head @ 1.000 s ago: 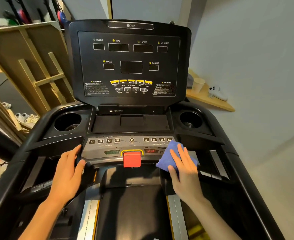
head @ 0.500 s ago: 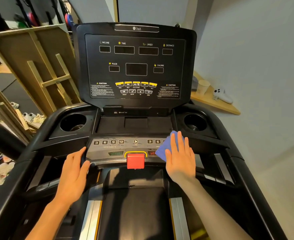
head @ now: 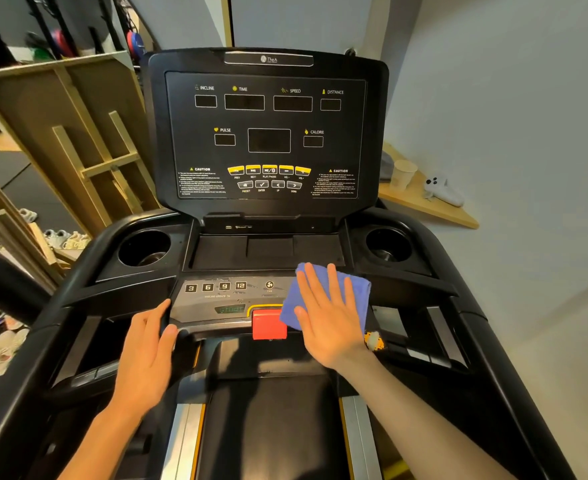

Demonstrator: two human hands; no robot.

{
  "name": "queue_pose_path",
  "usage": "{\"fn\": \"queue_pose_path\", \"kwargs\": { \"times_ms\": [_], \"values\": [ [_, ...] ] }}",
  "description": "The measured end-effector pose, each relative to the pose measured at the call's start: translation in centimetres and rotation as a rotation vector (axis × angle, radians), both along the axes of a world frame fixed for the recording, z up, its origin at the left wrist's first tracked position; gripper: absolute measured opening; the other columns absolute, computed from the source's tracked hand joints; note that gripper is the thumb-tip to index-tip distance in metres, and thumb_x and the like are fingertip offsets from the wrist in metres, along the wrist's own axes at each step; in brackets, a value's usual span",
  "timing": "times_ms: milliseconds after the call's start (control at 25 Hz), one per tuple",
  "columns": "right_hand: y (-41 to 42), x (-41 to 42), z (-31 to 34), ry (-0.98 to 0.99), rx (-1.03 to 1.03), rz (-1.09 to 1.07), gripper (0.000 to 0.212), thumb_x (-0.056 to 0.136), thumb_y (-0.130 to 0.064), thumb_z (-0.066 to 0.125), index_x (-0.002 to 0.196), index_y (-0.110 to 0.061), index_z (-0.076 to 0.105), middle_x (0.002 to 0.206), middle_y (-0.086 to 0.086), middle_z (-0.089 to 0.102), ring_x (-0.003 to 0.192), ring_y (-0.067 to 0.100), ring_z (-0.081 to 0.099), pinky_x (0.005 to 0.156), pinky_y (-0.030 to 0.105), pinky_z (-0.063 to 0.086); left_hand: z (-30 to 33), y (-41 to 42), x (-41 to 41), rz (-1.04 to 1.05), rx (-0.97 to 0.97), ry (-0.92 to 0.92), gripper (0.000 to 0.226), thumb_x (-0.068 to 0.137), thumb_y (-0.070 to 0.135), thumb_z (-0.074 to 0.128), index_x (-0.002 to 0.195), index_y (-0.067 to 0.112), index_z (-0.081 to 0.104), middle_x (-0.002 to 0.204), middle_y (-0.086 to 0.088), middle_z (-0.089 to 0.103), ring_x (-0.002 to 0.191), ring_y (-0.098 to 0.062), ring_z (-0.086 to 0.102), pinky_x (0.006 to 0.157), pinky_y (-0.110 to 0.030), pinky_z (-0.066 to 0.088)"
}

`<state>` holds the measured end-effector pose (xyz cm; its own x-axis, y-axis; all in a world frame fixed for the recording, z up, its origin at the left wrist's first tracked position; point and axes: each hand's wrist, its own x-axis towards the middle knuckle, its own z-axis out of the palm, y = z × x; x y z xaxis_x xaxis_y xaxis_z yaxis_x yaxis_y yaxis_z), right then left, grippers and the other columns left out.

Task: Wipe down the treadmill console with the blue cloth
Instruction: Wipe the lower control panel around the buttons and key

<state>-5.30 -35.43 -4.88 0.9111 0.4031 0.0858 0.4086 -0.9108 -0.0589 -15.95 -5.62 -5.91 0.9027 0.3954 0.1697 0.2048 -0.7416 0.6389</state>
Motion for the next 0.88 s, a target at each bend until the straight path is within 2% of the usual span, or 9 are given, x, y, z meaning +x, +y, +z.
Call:
{"fn": "queue_pose_path", "kwargs": {
  "times_ms": [80, 240, 280, 440, 560, 640, 680, 760, 880],
  "values": [
    [-0.8, -1.0, -0.6, -0.036, -0.029, 0.087, 0.068, 0.101, -0.054, 0.004, 0.160, -0.023, 0.013, 0.168, -0.001, 0.008, 0.154, 0.035, 0.001, 0.122, 0.057, 0.013, 0.1, 0.0, 0.1, 0.004, 0.009, 0.000, 0.047, 0.099, 0.040, 0.030, 0.144, 0.027, 0.035, 0.131, -0.003, 0.043, 0.112, -0.019, 0.048, 0.096, -0.045, 0.047],
    [-4.3, -2.9, -1.5, -0.146, -0.067, 0.197, 0.059, 0.101, -0.037, 0.041, 0.157, -0.022, 0.028, 0.166, -0.001, 0.018, 0.154, 0.029, 0.012, 0.121, 0.053, 0.018, 0.1, -0.2, 0.0, -0.006, -0.010, -0.011, 0.048, 0.096, 0.044, 0.029, 0.143, 0.034, 0.033, 0.128, 0.001, 0.041, 0.109, -0.018, 0.048, 0.095, -0.043, 0.047],
    [-5.2, -3.1, -1.4, -0.174, -0.058, 0.182, 0.059, 0.100, -0.033, 0.043, 0.156, -0.022, 0.031, 0.166, -0.001, 0.020, 0.154, 0.028, 0.014, 0.121, 0.052, 0.018, 0.0, -0.3, -0.1, 0.004, -0.007, -0.007, 0.046, 0.097, 0.039, 0.032, 0.144, 0.034, 0.032, 0.130, 0.000, 0.041, 0.108, -0.019, 0.049, 0.092, -0.044, 0.049],
    [-7.2, -2.6, -1.2, -0.229, 0.105, 0.127, 0.049, 0.105, -0.031, 0.035, 0.152, -0.018, 0.040, 0.160, 0.003, 0.034, 0.151, 0.029, 0.024, 0.116, 0.056, 0.031, -0.3, 0.0, -0.3, 0.019, 0.103, 0.027, 0.049, 0.098, 0.037, 0.032, 0.146, 0.035, 0.029, 0.127, -0.002, 0.043, 0.078, -0.013, 0.058, 0.059, -0.030, 0.051],
    [-6.5, -1.7, -1.0, -0.180, 0.130, 0.043, 0.049, 0.108, -0.036, 0.031, 0.153, -0.017, 0.037, 0.160, 0.006, 0.033, 0.151, 0.032, 0.022, 0.113, 0.057, 0.036, -0.4, 1.3, -0.7, -0.011, 0.199, 0.052, 0.049, 0.098, 0.037, 0.032, 0.148, 0.035, 0.029, 0.102, 0.005, 0.052, 0.056, -0.010, 0.054, 0.047, -0.029, 0.046],
    [-5.3, -0.4, -0.5, -0.100, 0.084, -0.063, 0.055, 0.107, -0.044, 0.017, 0.158, -0.022, 0.024, 0.165, 0.004, 0.021, 0.153, 0.033, 0.014, 0.115, 0.057, 0.034, -0.6, 2.1, -1.1, -0.010, 0.247, 0.044, 0.034, 0.100, 0.034, 0.037, 0.132, 0.033, 0.050, 0.082, 0.007, 0.062, 0.053, -0.008, 0.052, 0.047, -0.027, 0.040],
    [-4.5, 0.4, -0.3, -0.072, 0.062, -0.110, 0.060, 0.105, -0.049, 0.006, 0.158, -0.025, 0.018, 0.166, 0.002, 0.015, 0.153, 0.034, 0.011, 0.116, 0.057, 0.031, -0.7, 2.6, -1.4, -0.011, 0.267, 0.031, 0.026, 0.100, 0.037, 0.036, 0.110, 0.034, 0.060, 0.072, 0.007, 0.063, 0.051, -0.007, 0.050, 0.048, -0.025, 0.036],
    [-3.1, 1.7, 0.0, -0.045, 0.034, -0.156, 0.070, 0.098, -0.055, -0.009, 0.158, -0.026, 0.013, 0.166, 0.001, 0.014, 0.152, 0.036, 0.010, 0.117, 0.057, 0.027, -1.2, 3.3, -1.8, -0.008, 0.302, 0.017, 0.035, 0.100, 0.039, 0.031, 0.071, 0.035, 0.051, 0.058, 0.010, 0.056, 0.048, -0.008, 0.048, 0.048, -0.021, 0.031],
    [-1.0, 2.4, 0.4, -0.048, 0.023, -0.153, 0.076, 0.097, -0.055, -0.011, 0.157, -0.022, 0.023, 0.165, 0.004, 0.023, 0.152, 0.039, 0.012, 0.118, 0.059, 0.022, -2.5, 4.5, -1.8, 0.056, 0.346, 0.072, 0.041, 0.098, 0.019, 0.043, 0.060, 0.030, 0.039, 0.050, 0.010, 0.046, 0.044, -0.008, 0.043, 0.047, -0.020, 0.028]
  ]
}}
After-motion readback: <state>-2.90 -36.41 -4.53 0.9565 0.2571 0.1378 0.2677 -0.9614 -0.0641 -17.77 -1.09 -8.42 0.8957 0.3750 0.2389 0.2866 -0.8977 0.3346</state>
